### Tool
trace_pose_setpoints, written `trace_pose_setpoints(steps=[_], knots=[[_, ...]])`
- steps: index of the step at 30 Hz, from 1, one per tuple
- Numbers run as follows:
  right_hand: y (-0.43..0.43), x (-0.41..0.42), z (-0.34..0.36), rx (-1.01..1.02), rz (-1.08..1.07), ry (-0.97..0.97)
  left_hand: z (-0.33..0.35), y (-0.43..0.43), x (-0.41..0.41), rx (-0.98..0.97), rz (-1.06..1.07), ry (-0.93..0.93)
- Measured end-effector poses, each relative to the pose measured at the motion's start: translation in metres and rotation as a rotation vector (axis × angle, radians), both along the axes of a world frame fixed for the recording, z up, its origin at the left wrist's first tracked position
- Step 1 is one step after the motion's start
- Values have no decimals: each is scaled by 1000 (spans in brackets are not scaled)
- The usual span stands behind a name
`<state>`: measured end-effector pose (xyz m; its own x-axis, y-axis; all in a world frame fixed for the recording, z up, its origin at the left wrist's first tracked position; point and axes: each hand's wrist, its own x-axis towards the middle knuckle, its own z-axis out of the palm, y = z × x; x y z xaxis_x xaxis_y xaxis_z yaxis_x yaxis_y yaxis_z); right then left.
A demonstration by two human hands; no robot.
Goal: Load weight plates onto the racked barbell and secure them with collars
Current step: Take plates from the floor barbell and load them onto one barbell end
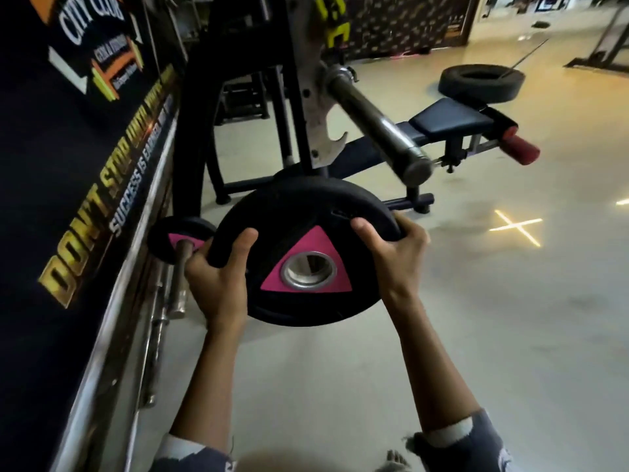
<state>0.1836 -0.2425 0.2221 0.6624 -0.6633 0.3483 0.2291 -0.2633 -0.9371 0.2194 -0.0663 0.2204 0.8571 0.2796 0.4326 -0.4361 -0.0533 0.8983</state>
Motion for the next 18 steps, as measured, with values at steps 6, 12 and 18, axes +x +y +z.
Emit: trace_pose_setpoints(steps=[6, 12, 18], knots=[[-113, 13, 38, -75, -77, -48, 38, -118, 12, -61, -159, -66], [-175, 42, 38, -23, -14, -82, 38, -171, 42, -91, -104, -97], [-190, 79, 38, -23, 65, -84, 40, -185, 61, 8, -62, -86]])
